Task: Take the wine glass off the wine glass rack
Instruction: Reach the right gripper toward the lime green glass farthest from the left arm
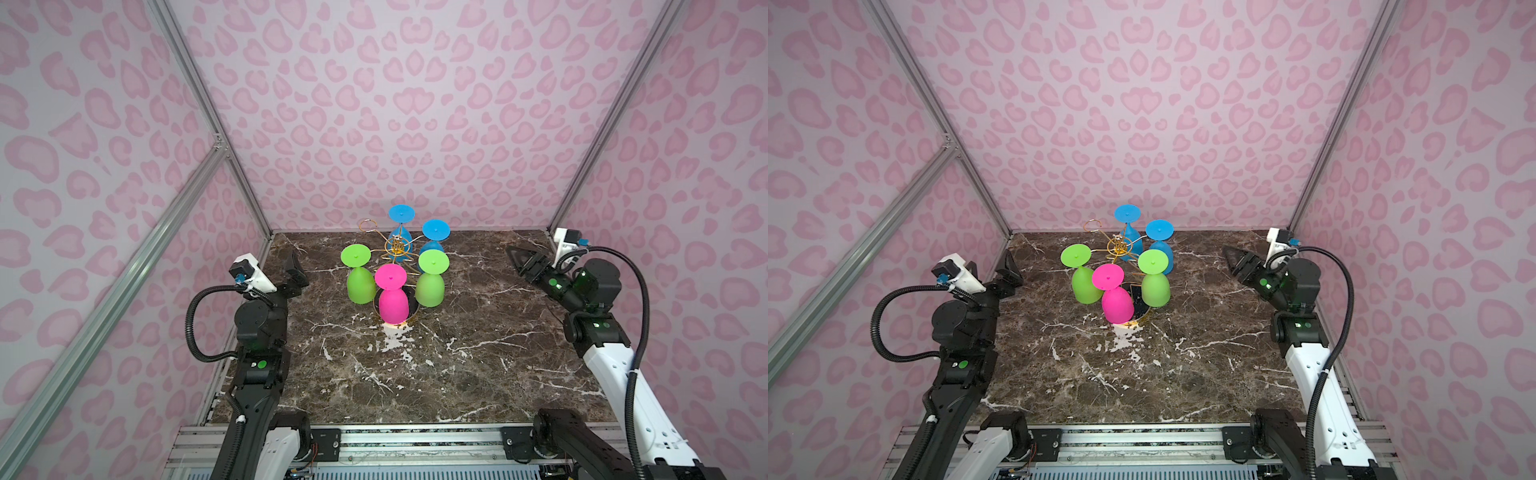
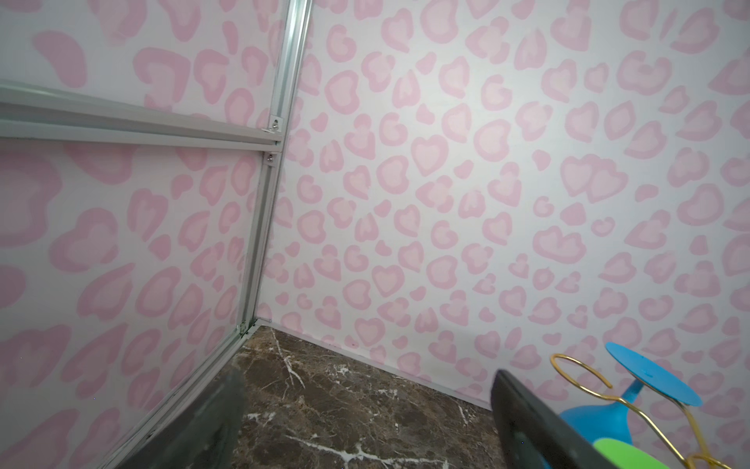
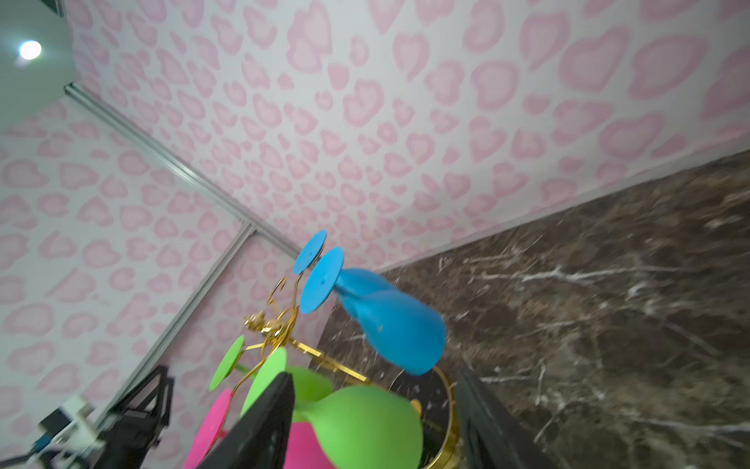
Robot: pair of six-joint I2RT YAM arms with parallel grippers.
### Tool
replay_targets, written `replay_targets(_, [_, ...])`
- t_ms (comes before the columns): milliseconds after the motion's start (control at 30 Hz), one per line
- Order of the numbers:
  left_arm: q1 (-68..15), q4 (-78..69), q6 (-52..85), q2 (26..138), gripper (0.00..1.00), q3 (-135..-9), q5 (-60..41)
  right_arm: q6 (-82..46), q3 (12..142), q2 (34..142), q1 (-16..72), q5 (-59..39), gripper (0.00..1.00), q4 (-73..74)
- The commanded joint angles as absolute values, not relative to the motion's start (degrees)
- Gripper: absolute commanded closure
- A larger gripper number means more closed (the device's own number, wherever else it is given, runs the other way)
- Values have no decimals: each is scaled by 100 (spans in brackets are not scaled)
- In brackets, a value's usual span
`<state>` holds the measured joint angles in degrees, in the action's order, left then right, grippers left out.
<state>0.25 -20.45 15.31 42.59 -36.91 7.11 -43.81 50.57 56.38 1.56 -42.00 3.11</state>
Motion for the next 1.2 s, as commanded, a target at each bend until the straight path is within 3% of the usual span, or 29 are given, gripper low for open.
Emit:
replay_targets(0, [39, -2037, 1553, 4305, 4, -3921, 293, -4248, 5300, 5733, 779, -4843, 35, -507])
replay_targets(133, [40, -2024, 1698, 4140, 4, -4052, -57, -4776, 5231, 5888, 1287, -4802, 37, -114])
replay_targets(900, [38, -1899, 1622, 3717, 4, -3694, 272, -5765, 5507, 7198, 1788, -4922, 52, 1370])
replay_targets(1167, [40, -1863, 1657, 3727, 4, -3715, 253, -5941, 5725, 7618, 1855, -5108, 63, 1702])
